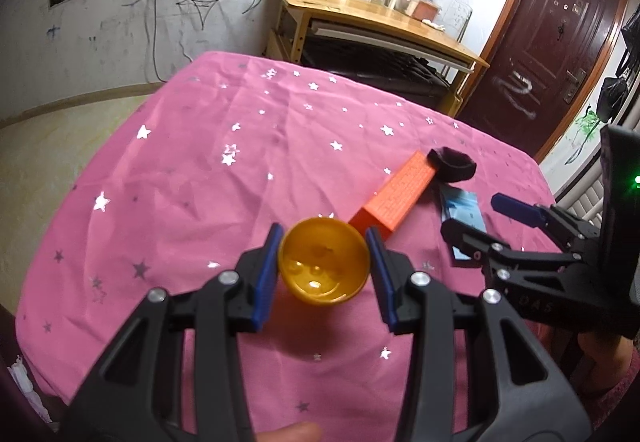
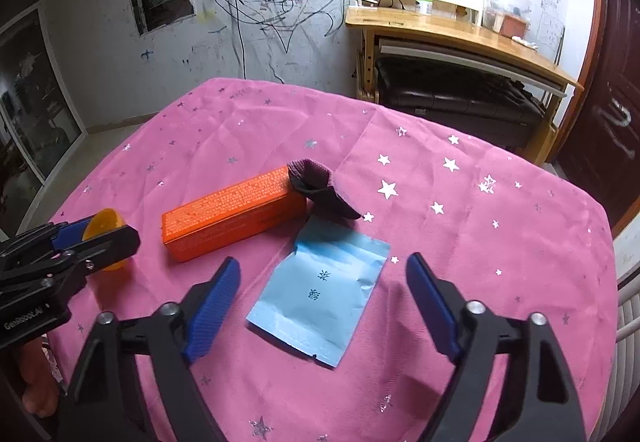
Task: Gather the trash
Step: 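Grasp the light blue packet with the right gripper while the left holds the yellow cup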
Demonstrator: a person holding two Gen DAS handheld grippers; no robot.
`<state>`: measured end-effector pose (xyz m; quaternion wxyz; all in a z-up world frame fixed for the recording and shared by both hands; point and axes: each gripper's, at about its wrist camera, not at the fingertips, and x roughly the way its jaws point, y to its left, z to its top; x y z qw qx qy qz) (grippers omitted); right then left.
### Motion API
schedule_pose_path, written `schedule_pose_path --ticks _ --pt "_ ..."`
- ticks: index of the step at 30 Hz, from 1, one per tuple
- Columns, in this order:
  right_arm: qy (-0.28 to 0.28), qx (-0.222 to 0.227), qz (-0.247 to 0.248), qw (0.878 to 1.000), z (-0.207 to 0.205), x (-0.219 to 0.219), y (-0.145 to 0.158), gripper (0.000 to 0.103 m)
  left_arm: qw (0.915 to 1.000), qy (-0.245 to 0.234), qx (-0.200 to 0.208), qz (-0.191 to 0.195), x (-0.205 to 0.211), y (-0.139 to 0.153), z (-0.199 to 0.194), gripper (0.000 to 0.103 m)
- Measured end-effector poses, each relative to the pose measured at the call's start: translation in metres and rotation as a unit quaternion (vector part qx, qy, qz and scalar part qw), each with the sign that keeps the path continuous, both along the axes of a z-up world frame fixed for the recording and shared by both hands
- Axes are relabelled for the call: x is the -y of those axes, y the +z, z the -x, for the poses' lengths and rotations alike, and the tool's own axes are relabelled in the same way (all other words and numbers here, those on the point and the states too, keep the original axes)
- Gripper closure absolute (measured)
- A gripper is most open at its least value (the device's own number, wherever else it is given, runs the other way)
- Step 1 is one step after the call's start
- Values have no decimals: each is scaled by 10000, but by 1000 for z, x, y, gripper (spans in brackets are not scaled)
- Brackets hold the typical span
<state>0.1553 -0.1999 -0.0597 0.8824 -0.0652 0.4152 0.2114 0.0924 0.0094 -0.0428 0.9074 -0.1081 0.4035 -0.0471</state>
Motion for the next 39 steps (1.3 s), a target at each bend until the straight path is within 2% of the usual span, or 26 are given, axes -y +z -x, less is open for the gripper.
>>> schedule_pose_path --ticks 3,17,21,28,39 --pt "-7 -90 35 10000 -4 -2 -3 43 10000 -13 29 -4 -1 0 1 63" --pt "-10 -153 190 9997 -7 -2 -8 44 10000 -9 98 -7 0 2 6 63" --pt "161 -136 223 9995 -3 -7 -7 58 9999 -45 106 -26 3 2 10 63" --pt "104 39 67 9999 6 3 2 59 9998 18 164 -59 1 6 11 63" --pt "-78 520 -342 9980 38 47 32 59 9997 -6 158 -179 16 6 14 63"
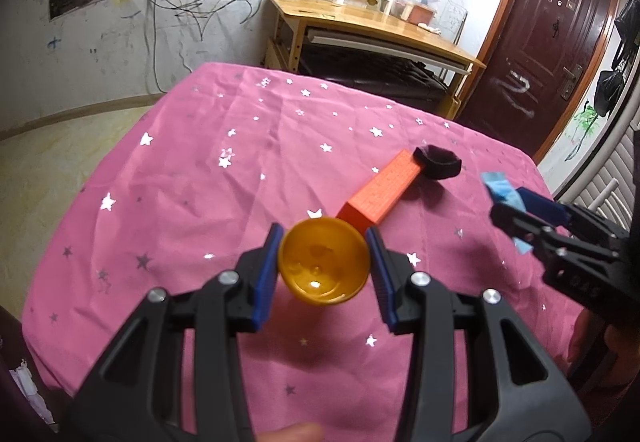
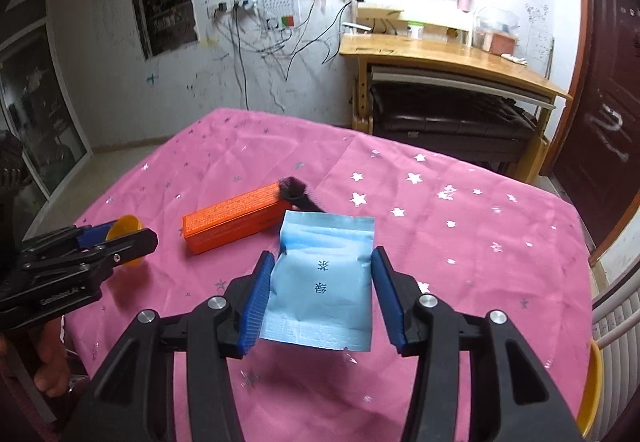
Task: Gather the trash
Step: 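Grasp the light blue packet with the right gripper while the left holds the yellow cup, then carry the yellow cup and light blue packet over the yellow bin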
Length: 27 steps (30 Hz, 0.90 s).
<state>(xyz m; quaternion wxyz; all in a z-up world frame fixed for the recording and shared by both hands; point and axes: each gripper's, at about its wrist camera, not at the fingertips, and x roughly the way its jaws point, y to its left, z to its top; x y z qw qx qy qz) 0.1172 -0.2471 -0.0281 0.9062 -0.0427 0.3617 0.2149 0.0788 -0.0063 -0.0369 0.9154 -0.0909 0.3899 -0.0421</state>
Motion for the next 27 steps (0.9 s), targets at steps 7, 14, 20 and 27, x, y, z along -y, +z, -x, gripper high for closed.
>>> schedule_pose_path --ticks 7,14,20,27 --pt "-199 229 -195 9993 15 33 8 59 9998 -138 74 -147 22 9 2 63" --pt "-496 391 -341 9974 26 72 15 59 9982 -449 190 -349 56 17 3 63" --pt "-904 556 -455 9933 37 118 23 59 9958 -725 287 -486 89 26 0 63" --pt "-1528 763 -682 9829 50 180 33 59 9910 -1155 414 -544 130 39 -5 63"
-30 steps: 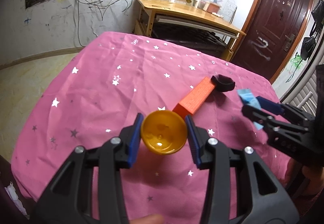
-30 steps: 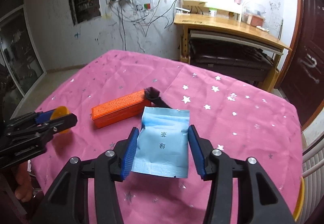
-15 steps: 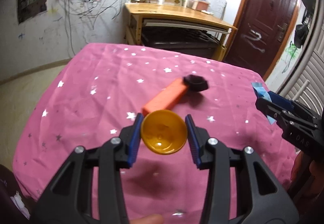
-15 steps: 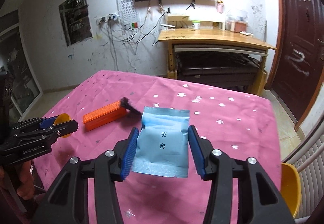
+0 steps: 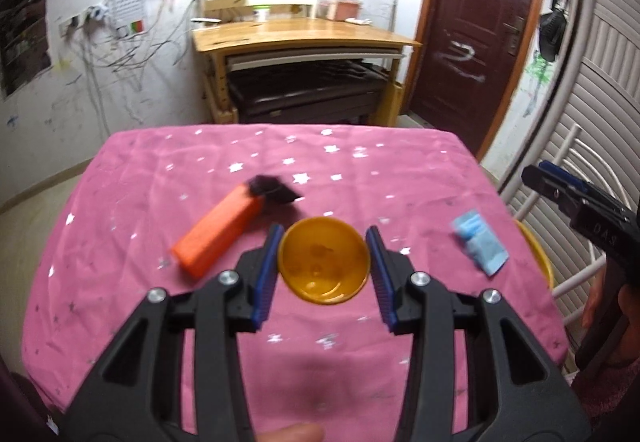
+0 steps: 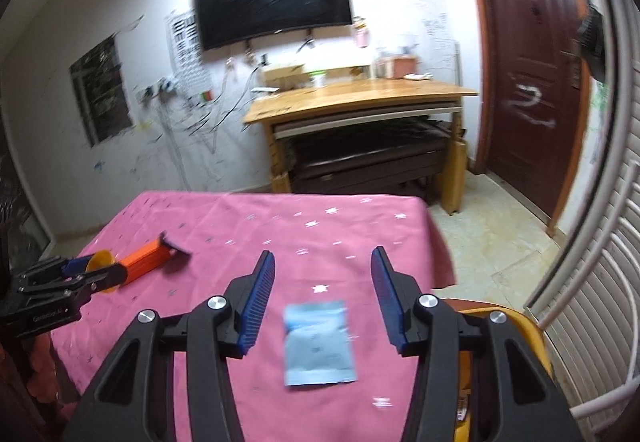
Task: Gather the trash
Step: 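Carry the yellow cup and light blue packet over the yellow bin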
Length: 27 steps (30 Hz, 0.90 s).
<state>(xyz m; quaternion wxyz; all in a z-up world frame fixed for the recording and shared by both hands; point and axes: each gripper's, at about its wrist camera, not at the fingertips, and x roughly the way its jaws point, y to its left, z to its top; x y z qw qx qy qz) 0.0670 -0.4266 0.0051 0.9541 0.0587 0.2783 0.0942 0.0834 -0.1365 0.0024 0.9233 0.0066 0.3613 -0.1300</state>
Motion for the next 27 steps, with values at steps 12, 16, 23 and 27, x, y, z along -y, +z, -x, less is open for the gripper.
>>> schedule_pose_path --ticks 12,16,23,27 --pt "701 -919 276 9929 -22 -24 -42 55 9995 -302 -29 -19 30 -1 -2 63" --pt "725 -1216 598 9881 -31 -36 -60 54 9997 -239 -90 16 25 -5 -5 63" --pt "858 -1500 782 9818 -39 -43 -77 48 9997 -196 -153 53 22 -9 -9 63" --pt "881 -1491 1000 9798 -40 -49 -78 49 9996 -215 -174 54 25 -10 -9 63"
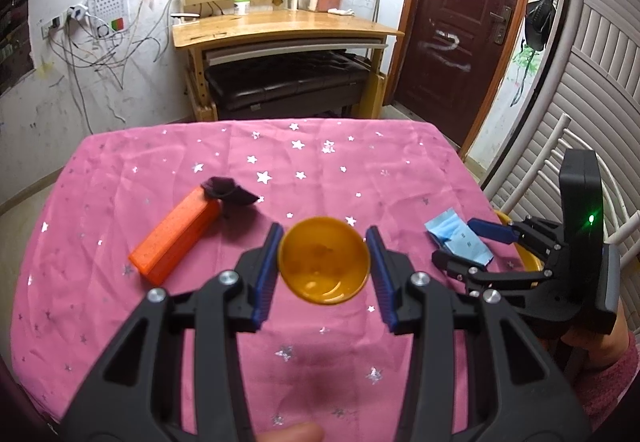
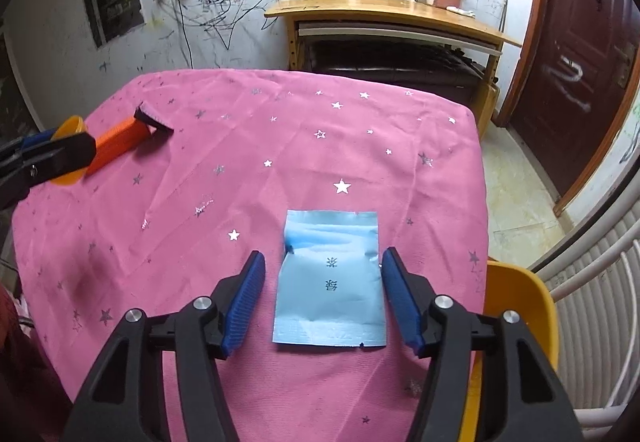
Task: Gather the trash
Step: 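Carry the yellow cup and light blue packet over the yellow bin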
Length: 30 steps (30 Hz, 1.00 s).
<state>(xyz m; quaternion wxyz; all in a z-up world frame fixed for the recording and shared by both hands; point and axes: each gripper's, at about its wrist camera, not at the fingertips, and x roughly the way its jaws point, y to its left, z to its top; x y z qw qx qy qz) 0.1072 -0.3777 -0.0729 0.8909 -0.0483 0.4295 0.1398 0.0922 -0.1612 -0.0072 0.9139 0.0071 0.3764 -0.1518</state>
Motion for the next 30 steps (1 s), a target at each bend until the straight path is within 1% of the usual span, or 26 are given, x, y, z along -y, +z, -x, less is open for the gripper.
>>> schedule_pose_path --ticks 1,3,7,10,13,18,23,27,30 --pt "19 7 14 10000 0 0 0 50 10000 -4 -1 -1 0 0 0 63" --pt "82 37 5 10000 1 -1 0 59 10000 -1 -6 -4 0 0 1 63" --pt "33 94 -59 9999 1 4 2 60 10000 27 -15 -6 1 0 0 63" --pt "-44 271 -214 9994 4 12 10 60 10000 33 -16 -18 1 0 -1 63" --pt "-298 448 -382 9978 6 31 18 60 10000 1 11 -51 5 0 0 63" --pt "-796 774 -610 9919 15 71 36 60 9997 -153 100 -133 20 6 1 63" --pt "-1205 988 -754 9849 26 108 47 60 9989 -431 101 -139 46 14 0 63" --pt "-1548 1096 -848 9782 35 135 51 60 9967 -811 -54 -83 76 17 -5 63" --pt "-1771 1087 -909 9739 38 154 47 60 9935 -1125 -168 27 104 20 -6 63"
